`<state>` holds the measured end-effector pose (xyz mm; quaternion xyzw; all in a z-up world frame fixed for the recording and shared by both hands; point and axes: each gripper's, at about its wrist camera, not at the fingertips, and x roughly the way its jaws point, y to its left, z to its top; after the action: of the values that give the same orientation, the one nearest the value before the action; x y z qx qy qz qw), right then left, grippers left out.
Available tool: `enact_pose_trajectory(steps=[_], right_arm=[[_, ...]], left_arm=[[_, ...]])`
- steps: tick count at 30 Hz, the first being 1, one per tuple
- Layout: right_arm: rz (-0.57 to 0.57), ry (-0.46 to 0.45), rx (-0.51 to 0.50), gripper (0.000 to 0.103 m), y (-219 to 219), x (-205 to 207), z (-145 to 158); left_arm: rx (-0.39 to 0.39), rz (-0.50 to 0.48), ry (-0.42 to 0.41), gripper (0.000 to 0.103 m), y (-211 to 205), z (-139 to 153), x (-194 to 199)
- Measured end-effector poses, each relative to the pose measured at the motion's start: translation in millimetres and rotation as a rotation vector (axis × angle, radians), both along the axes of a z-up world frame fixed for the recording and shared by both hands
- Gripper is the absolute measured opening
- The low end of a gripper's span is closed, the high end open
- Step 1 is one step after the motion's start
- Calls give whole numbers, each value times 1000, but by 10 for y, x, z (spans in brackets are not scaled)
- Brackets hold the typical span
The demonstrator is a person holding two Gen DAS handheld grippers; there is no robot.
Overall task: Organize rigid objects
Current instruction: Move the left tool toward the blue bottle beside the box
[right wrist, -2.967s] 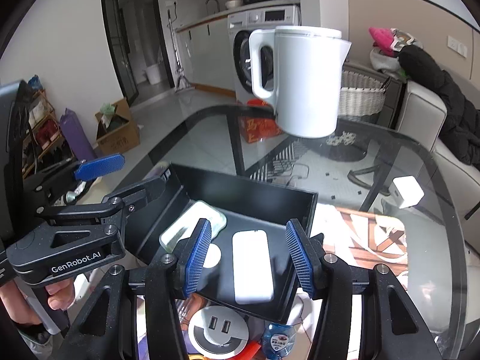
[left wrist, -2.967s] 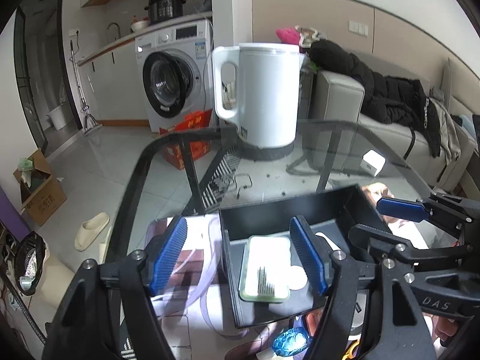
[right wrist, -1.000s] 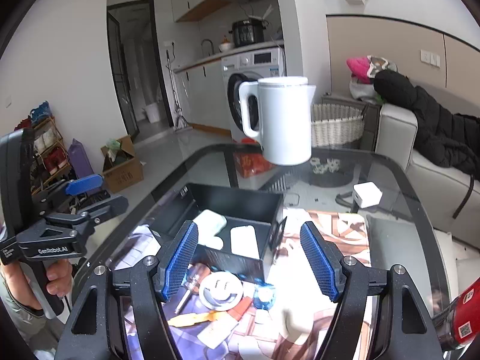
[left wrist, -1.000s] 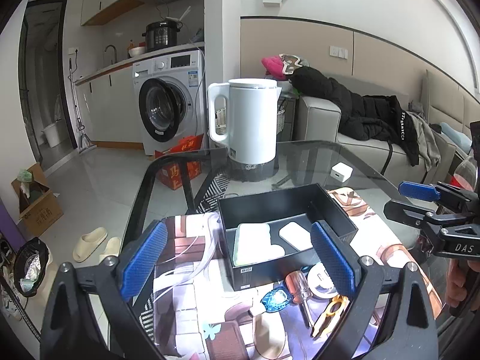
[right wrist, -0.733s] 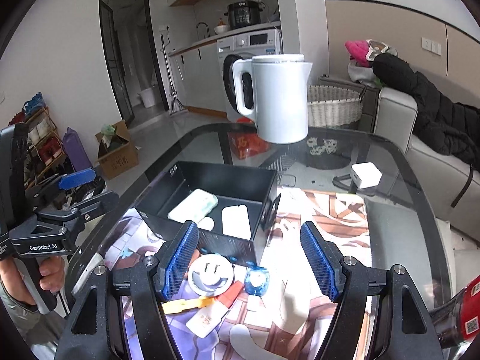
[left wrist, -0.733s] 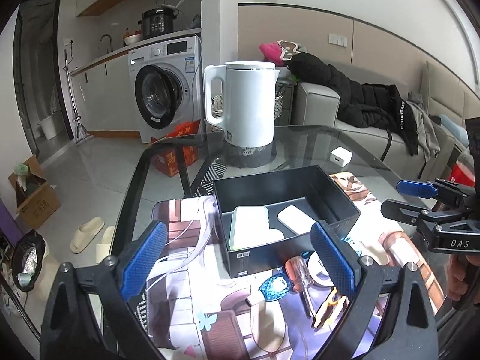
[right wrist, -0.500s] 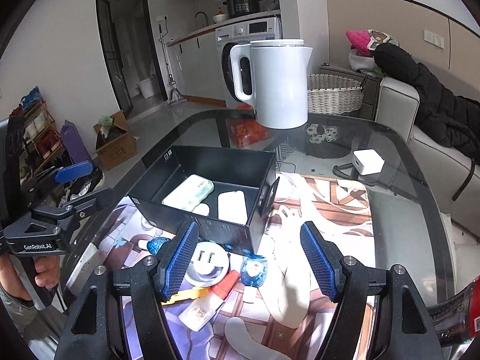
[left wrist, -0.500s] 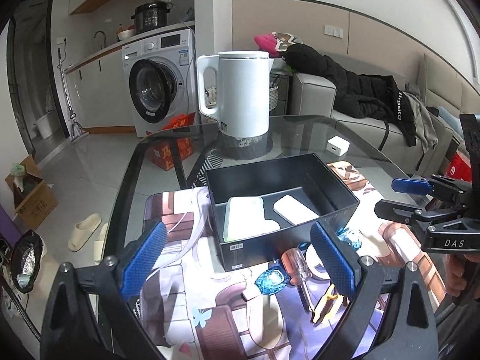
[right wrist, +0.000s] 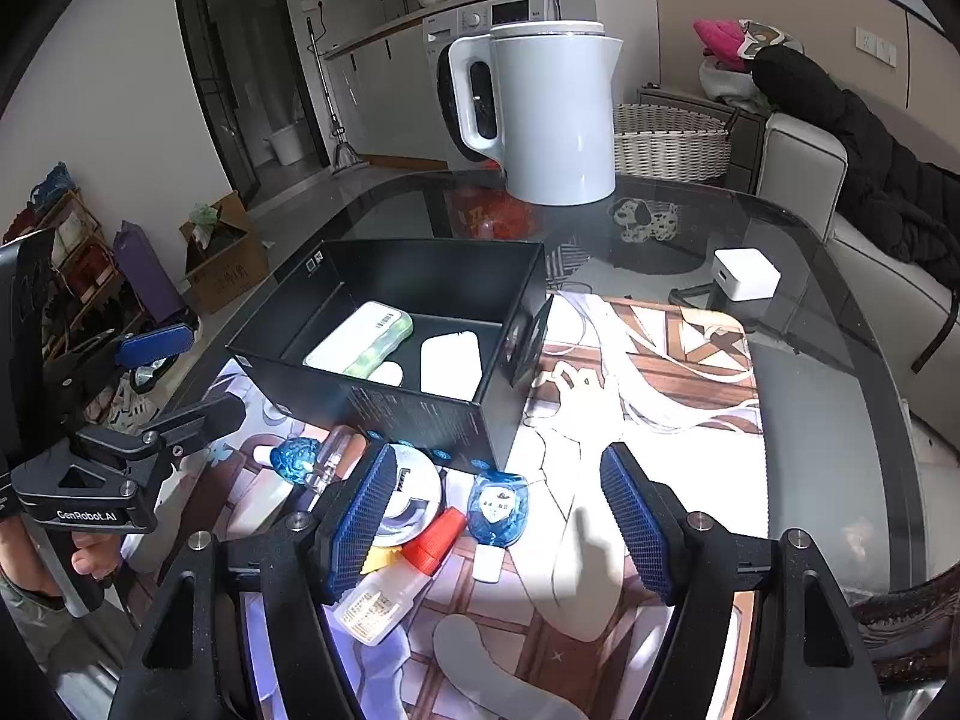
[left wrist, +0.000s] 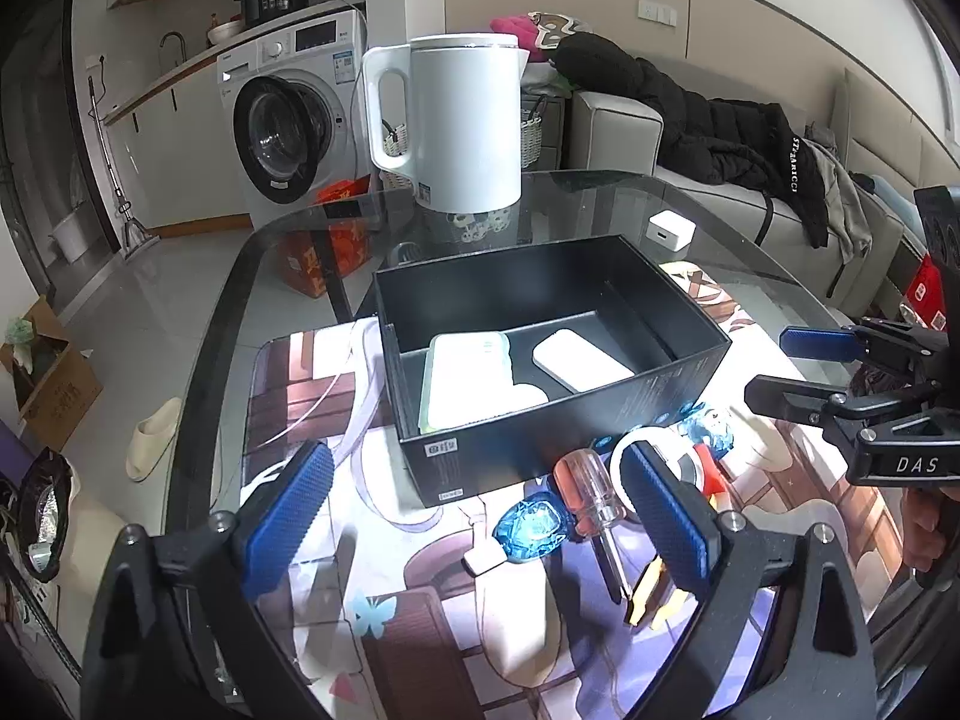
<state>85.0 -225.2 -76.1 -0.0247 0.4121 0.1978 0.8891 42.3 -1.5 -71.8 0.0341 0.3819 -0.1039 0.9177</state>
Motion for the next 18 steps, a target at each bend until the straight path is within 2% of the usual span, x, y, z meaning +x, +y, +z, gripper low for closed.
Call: enact_pose_trajectory(steps=[18], right_arm=[[14,96,-44,72,38,107,-294]], left_arm=[[37,-45,87,97,-103,-258,65]])
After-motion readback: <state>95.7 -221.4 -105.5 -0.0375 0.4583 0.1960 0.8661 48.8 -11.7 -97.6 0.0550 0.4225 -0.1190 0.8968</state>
